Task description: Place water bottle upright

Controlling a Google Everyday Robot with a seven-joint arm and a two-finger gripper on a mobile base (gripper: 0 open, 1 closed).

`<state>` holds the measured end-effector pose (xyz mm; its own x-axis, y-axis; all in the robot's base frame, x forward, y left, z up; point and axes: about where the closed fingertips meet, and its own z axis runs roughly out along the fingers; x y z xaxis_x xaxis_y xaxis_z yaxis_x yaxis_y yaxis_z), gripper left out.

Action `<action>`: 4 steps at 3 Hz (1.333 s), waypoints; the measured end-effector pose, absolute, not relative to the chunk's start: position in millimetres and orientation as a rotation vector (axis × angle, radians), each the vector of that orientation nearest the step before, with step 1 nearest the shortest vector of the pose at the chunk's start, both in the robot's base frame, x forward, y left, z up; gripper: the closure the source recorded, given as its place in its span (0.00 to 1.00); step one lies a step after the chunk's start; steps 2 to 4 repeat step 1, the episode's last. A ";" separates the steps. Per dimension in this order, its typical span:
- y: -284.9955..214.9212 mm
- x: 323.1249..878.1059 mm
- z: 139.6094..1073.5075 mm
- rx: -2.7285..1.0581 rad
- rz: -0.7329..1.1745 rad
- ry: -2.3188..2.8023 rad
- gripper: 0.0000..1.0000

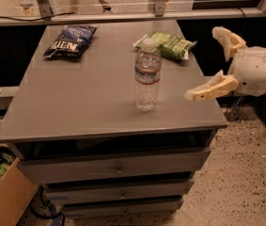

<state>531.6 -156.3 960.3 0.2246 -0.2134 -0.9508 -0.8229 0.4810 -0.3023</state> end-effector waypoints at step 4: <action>-156.2 532.0 960.7 -1.029 0.541 1.313 0.00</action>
Offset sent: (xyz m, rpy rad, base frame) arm 0.0000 0.0000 0.0000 0.0000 0.0000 0.0000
